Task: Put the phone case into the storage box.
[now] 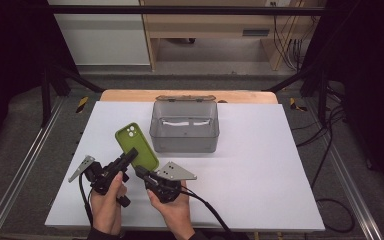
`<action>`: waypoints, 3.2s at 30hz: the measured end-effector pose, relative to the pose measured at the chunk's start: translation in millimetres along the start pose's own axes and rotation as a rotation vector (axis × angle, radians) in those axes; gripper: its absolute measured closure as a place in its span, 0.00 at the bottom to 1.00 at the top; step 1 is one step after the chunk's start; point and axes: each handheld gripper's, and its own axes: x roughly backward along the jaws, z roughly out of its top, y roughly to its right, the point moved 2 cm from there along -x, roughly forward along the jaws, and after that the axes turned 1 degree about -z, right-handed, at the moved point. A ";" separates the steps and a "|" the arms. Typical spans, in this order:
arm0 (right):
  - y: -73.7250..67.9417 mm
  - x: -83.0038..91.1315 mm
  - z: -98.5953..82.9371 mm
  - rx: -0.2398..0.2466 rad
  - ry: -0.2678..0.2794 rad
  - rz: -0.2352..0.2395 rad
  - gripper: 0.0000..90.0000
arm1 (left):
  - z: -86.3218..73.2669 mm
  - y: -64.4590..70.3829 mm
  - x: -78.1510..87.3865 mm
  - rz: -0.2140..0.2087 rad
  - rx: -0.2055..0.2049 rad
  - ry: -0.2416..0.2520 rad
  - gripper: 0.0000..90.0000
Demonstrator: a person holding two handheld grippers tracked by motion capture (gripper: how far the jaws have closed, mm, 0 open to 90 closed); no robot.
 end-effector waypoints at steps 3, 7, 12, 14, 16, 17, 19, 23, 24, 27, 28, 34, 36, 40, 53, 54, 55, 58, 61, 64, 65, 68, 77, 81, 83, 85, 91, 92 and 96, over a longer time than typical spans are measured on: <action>0.4 -1.2 -1.0 0.000 -0.009 0.002 0.97 | -0.6 0.1 0.5 -0.008 0.017 0.006 0.85; 0.0 -2.2 -1.9 0.001 -0.015 0.006 0.97 | -0.6 1.3 1.7 -0.001 0.000 0.004 0.86; 0.0 -1.4 0.4 0.032 -0.039 0.019 0.94 | 0.1 1.8 2.5 0.003 -0.009 0.004 0.86; 0.5 1.0 1.7 0.057 -0.053 0.014 0.89 | 1.5 1.4 3.8 0.012 -0.024 0.010 0.86; 3.1 3.5 4.1 0.077 -0.066 0.014 0.87 | 3.3 0.0 5.4 0.022 -0.034 0.017 0.86; 5.6 5.2 5.6 0.091 -0.071 0.002 0.86 | 3.9 -0.8 5.9 0.027 -0.038 0.019 0.86; 13.7 10.3 10.5 0.114 -0.084 -0.016 0.82 | 4.8 -2.3 7.2 0.040 -0.056 0.019 0.86; 22.6 14.2 13.2 0.153 -0.128 -0.052 0.77 | 5.3 -4.2 8.1 0.064 -0.077 0.019 0.86; 25.9 14.7 12.9 0.166 -0.151 -0.063 0.75 | 5.0 -4.7 8.0 0.067 -0.079 0.019 0.86; 34.3 15.8 11.7 0.189 -0.197 -0.093 0.67 | 3.4 -6.6 7.4 0.073 -0.080 0.013 0.86; 36.3 16.1 11.5 0.191 -0.206 -0.100 0.65 | 3.2 -6.8 7.2 0.074 -0.081 0.013 0.86; 43.1 16.0 10.1 0.214 -0.251 -0.137 0.50 | 2.6 -7.6 7.4 0.080 -0.086 0.009 0.86; 44.5 16.1 9.5 0.216 -0.264 -0.145 0.47 | 2.4 -8.1 7.5 0.080 -0.083 0.008 0.86; 47.8 16.7 9.1 0.213 -0.286 -0.160 0.41 | 2.4 -9.2 8.2 0.086 -0.080 0.006 0.86; 75.0 30.5 9.6 0.178 -0.405 -0.227 0.19 | 4.6 -14.6 12.6 0.105 -0.093 0.005 0.86; 77.0 32.9 9.7 0.183 -0.408 -0.232 0.18 | 4.8 -15.2 13.0 0.107 -0.096 0.004 0.86; 78.8 35.9 9.9 0.183 -0.413 -0.235 0.16 | 5.1 -15.5 13.6 0.109 -0.096 0.004 0.86; 85.3 47.5 11.2 0.176 -0.414 -0.250 0.16 | 6.8 -17.3 15.5 0.119 -0.106 0.007 0.86; 92.8 65.0 11.7 0.161 -0.397 -0.267 0.15 | 8.4 -18.7 17.4 0.125 -0.116 0.009 0.86; 103.0 86.1 11.7 0.146 -0.374 -0.279 0.15 | 8.4 -19.4 18.1 0.132 -0.121 0.007 0.86; 107.1 93.0 12.3 0.140 -0.365 -0.286 0.15 | 8.1 -19.5 18.0 0.134 -0.121 0.004 0.86; 117.9 113.3 14.7 0.131 -0.340 -0.315 0.18 | 6.9 -18.8 17.4 0.136 -0.125 0.001 0.86; 143.7 169.6 9.4 0.156 -0.266 -0.409 0.19 | 6.1 -13.9 16.3 0.134 -0.130 -0.010 0.86; 151.5 192.3 7.5 0.159 -0.224 -0.453 0.18 | 8.1 -13.4 17.6 0.132 -0.139 -0.028 0.86; 154.6 202.4 6.8 0.178 -0.200 -0.474 0.17 | 11.1 -12.7 18.1 0.131 -0.145 -0.032 0.86; 157.4 211.2 5.4 0.191 -0.193 -0.477 0.16 | 15.6 -11.2 17.7 0.132 -0.153 -0.032 0.86; 160.9 230.3 -1.4 0.206 -0.171 -0.442 0.13 | 25.3 -7.7 13.8 0.123 -0.146 -0.044 0.86; 161.1 231.4 -1.7 0.204 -0.166 -0.442 0.12 | 26.7 -7.0 12.2 0.124 -0.148 -0.055 0.86; 164.0 237.0 -6.6 0.204 -0.156 -0.455 0.11 | 34.1 -2.8 5.8 0.127 -0.180 -0.085 0.86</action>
